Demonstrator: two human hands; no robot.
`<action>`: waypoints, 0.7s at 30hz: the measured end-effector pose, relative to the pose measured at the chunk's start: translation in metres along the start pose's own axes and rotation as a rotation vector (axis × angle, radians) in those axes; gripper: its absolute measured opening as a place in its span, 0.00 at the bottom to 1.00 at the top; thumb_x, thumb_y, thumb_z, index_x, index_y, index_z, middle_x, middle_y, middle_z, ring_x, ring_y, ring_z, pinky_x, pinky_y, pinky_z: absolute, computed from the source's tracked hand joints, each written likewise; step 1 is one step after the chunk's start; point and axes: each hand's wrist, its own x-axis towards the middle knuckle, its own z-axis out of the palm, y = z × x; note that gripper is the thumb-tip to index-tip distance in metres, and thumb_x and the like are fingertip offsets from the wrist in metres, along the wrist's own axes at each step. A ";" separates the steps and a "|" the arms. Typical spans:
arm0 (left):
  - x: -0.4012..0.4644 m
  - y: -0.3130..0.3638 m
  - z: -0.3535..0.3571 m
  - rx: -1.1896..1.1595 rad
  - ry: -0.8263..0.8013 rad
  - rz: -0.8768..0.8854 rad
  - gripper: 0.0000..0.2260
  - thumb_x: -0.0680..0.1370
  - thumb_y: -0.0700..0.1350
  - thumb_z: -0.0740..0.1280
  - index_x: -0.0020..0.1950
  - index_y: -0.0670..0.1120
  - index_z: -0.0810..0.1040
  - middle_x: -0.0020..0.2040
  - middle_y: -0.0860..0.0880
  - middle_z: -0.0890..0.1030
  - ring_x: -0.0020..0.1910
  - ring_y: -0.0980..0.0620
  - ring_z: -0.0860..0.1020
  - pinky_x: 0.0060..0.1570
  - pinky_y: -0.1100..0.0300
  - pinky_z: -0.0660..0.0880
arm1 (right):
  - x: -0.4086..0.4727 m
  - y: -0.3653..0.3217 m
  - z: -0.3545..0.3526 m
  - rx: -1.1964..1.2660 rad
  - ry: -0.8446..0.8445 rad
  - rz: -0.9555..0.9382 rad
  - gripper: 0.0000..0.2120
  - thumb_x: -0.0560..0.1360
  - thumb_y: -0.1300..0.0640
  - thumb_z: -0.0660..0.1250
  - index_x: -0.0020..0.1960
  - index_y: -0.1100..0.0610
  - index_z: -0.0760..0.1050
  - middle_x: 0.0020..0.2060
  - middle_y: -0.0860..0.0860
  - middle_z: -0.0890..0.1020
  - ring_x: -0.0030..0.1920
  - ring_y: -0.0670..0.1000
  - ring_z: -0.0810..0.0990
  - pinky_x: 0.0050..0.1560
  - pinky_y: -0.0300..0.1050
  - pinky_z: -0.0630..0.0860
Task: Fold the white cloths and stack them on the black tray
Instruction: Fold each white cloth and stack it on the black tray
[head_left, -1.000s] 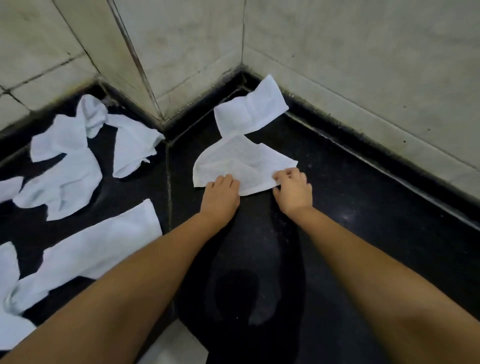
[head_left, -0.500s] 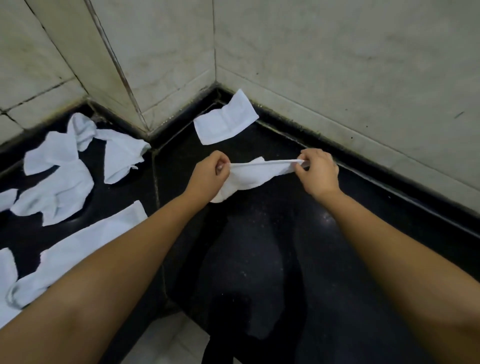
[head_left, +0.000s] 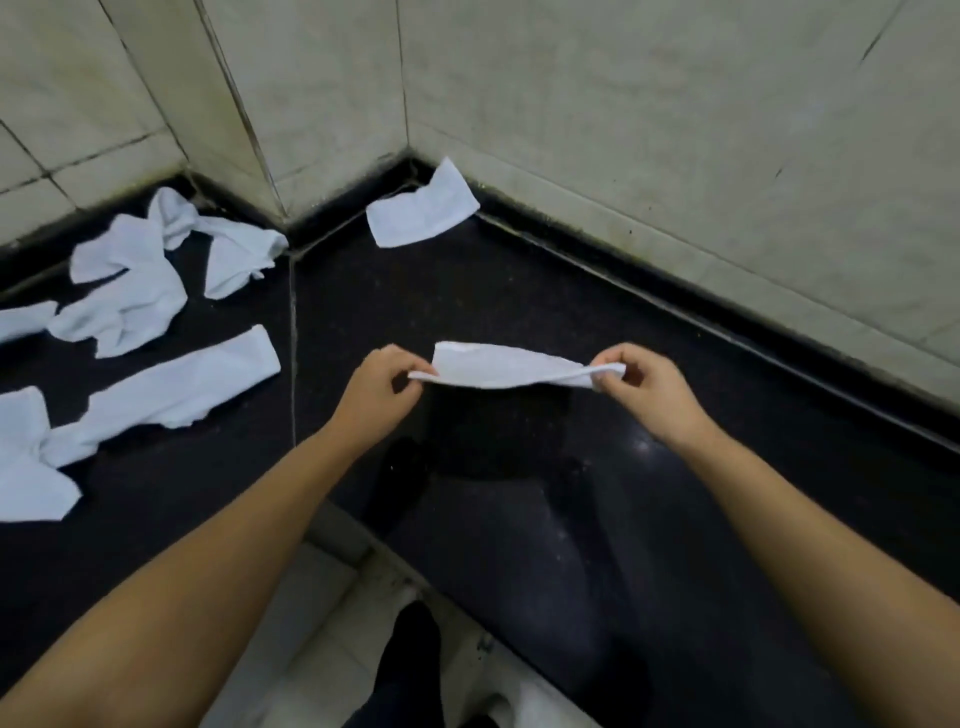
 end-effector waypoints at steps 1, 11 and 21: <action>-0.021 -0.004 0.007 -0.002 -0.052 -0.061 0.10 0.74 0.35 0.65 0.47 0.47 0.82 0.44 0.52 0.77 0.47 0.53 0.74 0.48 0.65 0.69 | -0.018 0.012 0.005 -0.002 -0.048 0.044 0.10 0.74 0.63 0.68 0.39 0.48 0.77 0.37 0.53 0.80 0.38 0.48 0.73 0.41 0.44 0.70; -0.097 -0.023 0.031 -0.033 -0.281 -0.346 0.06 0.77 0.44 0.66 0.40 0.49 0.78 0.39 0.50 0.81 0.42 0.53 0.78 0.44 0.58 0.72 | -0.094 0.068 0.040 -0.042 -0.265 0.268 0.11 0.75 0.58 0.68 0.39 0.43 0.79 0.40 0.55 0.82 0.40 0.49 0.77 0.45 0.46 0.75; 0.018 -0.032 0.060 0.201 -0.139 -0.433 0.07 0.78 0.50 0.63 0.44 0.48 0.75 0.44 0.52 0.75 0.49 0.49 0.75 0.56 0.49 0.72 | 0.009 0.061 0.056 -0.222 0.057 0.476 0.06 0.77 0.57 0.62 0.49 0.57 0.76 0.48 0.54 0.79 0.47 0.53 0.77 0.46 0.45 0.72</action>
